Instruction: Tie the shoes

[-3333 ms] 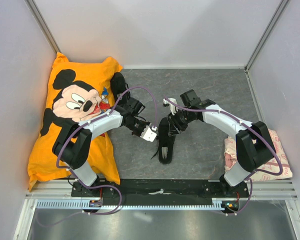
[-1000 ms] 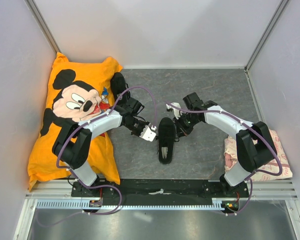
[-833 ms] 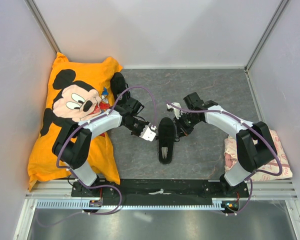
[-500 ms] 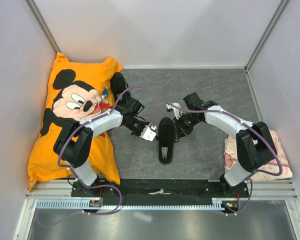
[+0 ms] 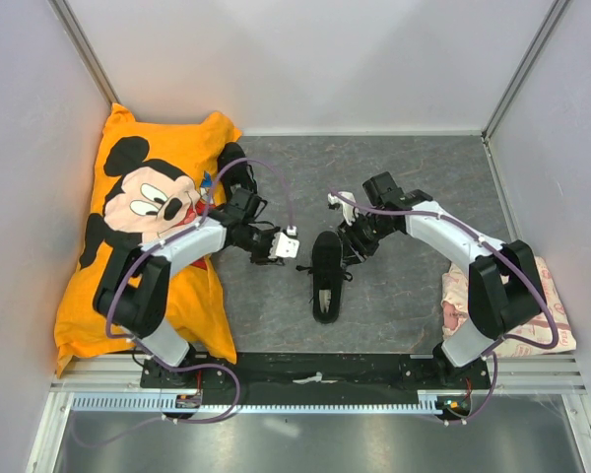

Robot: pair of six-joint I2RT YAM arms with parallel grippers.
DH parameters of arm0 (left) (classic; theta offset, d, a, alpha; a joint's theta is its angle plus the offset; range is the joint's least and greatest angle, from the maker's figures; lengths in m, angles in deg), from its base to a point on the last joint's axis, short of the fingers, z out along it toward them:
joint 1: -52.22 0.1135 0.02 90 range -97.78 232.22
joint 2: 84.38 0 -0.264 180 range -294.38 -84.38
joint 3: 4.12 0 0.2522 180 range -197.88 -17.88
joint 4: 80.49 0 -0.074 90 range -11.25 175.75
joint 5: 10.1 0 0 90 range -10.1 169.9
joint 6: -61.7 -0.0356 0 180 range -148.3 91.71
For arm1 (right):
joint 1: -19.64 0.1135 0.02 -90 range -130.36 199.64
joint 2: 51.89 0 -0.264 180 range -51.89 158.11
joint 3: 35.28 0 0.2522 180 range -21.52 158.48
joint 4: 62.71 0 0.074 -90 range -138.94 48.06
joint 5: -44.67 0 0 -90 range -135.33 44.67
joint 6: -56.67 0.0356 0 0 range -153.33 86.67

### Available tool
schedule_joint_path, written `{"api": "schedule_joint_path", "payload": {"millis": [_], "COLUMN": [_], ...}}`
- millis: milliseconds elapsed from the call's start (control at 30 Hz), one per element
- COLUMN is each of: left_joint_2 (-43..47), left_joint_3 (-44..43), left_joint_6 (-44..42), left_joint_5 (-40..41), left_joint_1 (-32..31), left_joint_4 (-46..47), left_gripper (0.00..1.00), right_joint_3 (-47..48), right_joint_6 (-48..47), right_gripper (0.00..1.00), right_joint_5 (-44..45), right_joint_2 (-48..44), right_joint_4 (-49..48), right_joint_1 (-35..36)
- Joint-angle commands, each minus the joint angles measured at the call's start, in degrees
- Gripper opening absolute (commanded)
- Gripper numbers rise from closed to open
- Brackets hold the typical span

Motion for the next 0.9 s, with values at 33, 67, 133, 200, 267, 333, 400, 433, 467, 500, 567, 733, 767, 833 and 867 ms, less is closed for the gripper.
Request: {"api": "schedule_joint_path", "payload": {"millis": [33,67,133,200,267,333,400,433,467,500,567,733,767,833,867], "left_joint_2": [10.39,11.71,13.75,13.32,12.44,11.38,10.41,9.37,8.92,8.39,6.38,3.03,2.59,1.01,0.48], "left_joint_3": [9.35,10.85,13.67,14.55,14.56,14.47,13.59,13.33,13.32,13.15,12.71,9.37,8.93,7.61,7.18], "left_joint_6": [16.18,16.89,16.81,17.86,19.00,19.44,19.80,19.45,19.01,18.74,18.22,17.60,17.34,17.16,17.42], "left_joint_5": [-3.35,-4.66,-6.60,-6.43,-3.64,-2.56,-1.51,-1.07,-0.37,0.51,3.66,4.82,5.26,5.61,6.05], "left_joint_1": [3.01,3.01,2.66,0.73,-1.89,-2.70,-3.76,-4.19,-5.24,-5.95,-8.23,-9.47,-9.73,-10.00,-10.09], "left_joint_4": [12.84,14.68,14.88,15.31,16.10,18.83,19.71,19.97,20.50,21.11,22.17,22.08,22.17,22.26,22.52], "left_gripper": [0.42,0.39,0.31,0.29,0.28,0.29,0.30,0.32,0.33,0.34,0.34,0.34,0.35,0.37,0.37], "right_joint_3": [4.27,4.62,5.85,7.25,8.05,8.23,7.79,7.70,7.44,6.74,6.12,4.36,4.19,3.83,3.66], "right_joint_6": [-0.36,-0.10,1.13,1.92,3.15,3.16,2.81,2.63,2.28,2.19,1.93,2.01,2.10,2.10,2.02], "right_gripper": [0.48,0.48,0.47,0.46,0.46,0.46,0.46,0.46,0.46,0.46,0.46,0.46,0.46,0.46,0.47], "right_joint_5": [-4.23,-4.59,-5.11,-5.47,-5.82,-5.73,-5.47,-5.38,-5.21,-4.94,-4.59,-3.80,-3.80,-3.62,-3.54], "right_joint_2": [0.21,0.48,1.88,3.54,4.95,5.22,5.05,5.14,5.14,5.05,4.70,3.56,3.29,3.03,2.85], "right_joint_4": [-0.49,-0.67,-1.28,-1.55,-1.81,-1.73,-1.64,-1.11,-0.93,-0.76,-0.32,-0.49,-0.41,-0.41,-0.41], "right_joint_1": [-0.10,-0.10,0.17,0.43,0.52,0.52,0.52,0.52,0.43,0.52,0.52,0.52,0.43,0.52,0.43]}}
